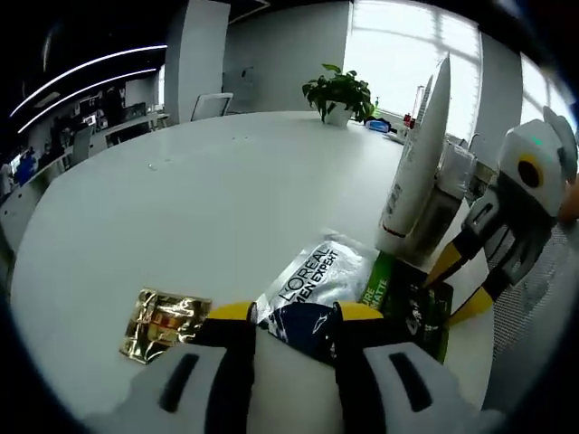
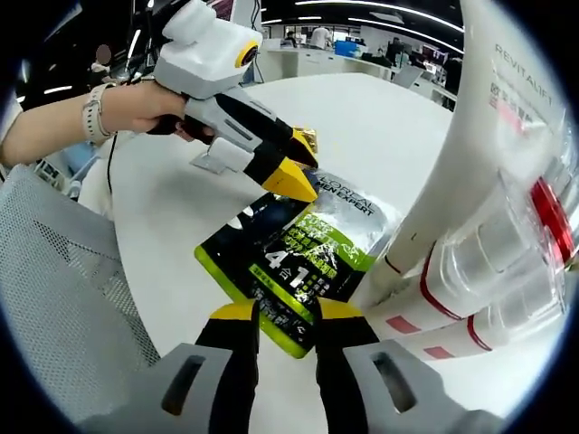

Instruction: Arrange the skincare products in the storage area until every visible bottle or jar stands upright without overlapping.

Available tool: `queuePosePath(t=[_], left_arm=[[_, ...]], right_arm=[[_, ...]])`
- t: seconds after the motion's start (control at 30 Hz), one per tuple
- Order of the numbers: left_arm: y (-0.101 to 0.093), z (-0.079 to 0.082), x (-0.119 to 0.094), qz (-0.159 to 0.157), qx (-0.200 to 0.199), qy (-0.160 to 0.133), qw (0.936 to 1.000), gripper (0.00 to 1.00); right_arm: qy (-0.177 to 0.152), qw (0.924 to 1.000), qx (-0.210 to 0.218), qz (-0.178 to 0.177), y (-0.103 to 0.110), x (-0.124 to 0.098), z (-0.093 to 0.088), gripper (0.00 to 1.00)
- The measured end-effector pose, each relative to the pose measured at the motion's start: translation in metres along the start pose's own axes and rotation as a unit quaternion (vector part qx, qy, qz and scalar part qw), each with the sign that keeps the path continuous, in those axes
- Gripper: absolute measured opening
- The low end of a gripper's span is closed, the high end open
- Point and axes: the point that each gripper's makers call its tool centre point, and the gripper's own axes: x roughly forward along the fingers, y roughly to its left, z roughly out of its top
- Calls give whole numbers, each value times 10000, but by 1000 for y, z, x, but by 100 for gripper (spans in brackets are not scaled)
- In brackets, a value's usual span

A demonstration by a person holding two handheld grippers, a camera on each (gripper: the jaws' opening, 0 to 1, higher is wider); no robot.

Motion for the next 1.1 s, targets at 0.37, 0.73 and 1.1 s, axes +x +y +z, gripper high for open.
queuePosePath(t=[0.37,0.73,1.1], left_arm=[[-13,7,-12,-63,85,-13,9999,32],[-28,-7,-14,-159,331,231,9991,33],[-25,-6,-11,-167,234,120,9995,34]], right_arm=[[-14,10000,-4,-18,0,0,0,24],[-37,10000,8,-6,0,0,0,24],[-40,10000,9,-7,0,1,-1,24]])
